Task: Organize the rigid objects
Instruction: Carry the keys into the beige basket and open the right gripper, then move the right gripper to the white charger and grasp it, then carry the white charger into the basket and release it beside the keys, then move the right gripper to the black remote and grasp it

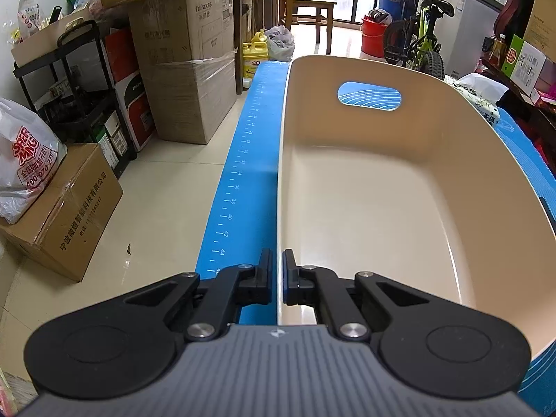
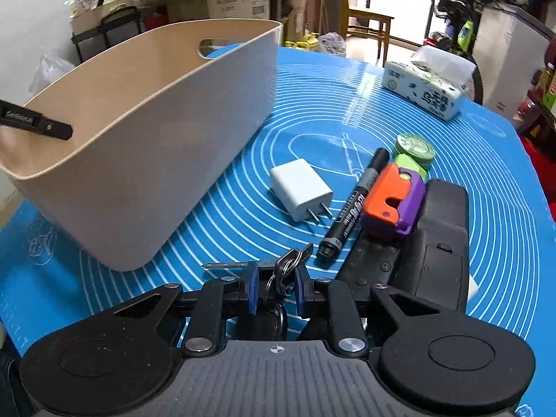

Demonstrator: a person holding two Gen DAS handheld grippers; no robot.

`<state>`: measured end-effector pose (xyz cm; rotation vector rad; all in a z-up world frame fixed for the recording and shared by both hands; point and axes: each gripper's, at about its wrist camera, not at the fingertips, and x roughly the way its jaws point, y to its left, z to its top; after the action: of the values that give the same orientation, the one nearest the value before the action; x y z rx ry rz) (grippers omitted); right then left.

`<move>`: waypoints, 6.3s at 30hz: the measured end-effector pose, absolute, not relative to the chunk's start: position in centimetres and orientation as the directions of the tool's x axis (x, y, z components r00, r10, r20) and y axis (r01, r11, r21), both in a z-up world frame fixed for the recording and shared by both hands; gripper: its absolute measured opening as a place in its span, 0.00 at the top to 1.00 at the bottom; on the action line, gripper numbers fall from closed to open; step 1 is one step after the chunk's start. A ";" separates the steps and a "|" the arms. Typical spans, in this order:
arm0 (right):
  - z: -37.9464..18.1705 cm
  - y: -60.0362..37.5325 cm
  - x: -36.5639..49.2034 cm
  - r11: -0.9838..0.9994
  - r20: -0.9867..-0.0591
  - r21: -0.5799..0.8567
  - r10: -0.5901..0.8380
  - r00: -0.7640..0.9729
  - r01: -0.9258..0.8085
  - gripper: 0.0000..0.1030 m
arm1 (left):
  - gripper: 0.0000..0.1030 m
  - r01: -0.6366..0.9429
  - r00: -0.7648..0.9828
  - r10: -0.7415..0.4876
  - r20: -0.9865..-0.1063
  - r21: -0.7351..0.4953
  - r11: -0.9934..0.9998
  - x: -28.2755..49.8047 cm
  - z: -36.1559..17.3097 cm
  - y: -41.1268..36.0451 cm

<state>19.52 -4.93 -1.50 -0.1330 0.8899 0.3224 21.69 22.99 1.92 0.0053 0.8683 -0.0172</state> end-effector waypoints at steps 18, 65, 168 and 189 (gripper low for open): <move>5.3 -5.3 17.3 0.962 -0.538 -0.062 0.191 0.821 -0.265 0.72 | 0.94 0.015 0.655 -0.020 -0.756 -0.013 1.000 21.6 2.0 23.2; 6.8 9.0 26.8 0.816 -0.690 -0.075 0.373 0.620 -0.574 0.48 | 0.97 0.022 0.657 0.001 -0.754 0.020 1.000 21.5 2.1 22.4; 3.0 13.1 31.4 0.679 -0.851 -0.275 0.157 0.501 -0.680 0.47 | 0.96 0.019 0.657 0.012 -0.754 0.032 0.999 21.6 2.4 22.3; 12.8 -3.4 26.0 0.914 -0.622 -0.178 0.181 0.762 -0.363 0.08 | 0.96 0.019 0.657 0.012 -0.754 0.032 0.999 21.6 2.5 22.3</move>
<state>26.02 -3.35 12.81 -0.2986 0.6402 0.3011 21.64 22.25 2.48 0.0382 0.8546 -0.0043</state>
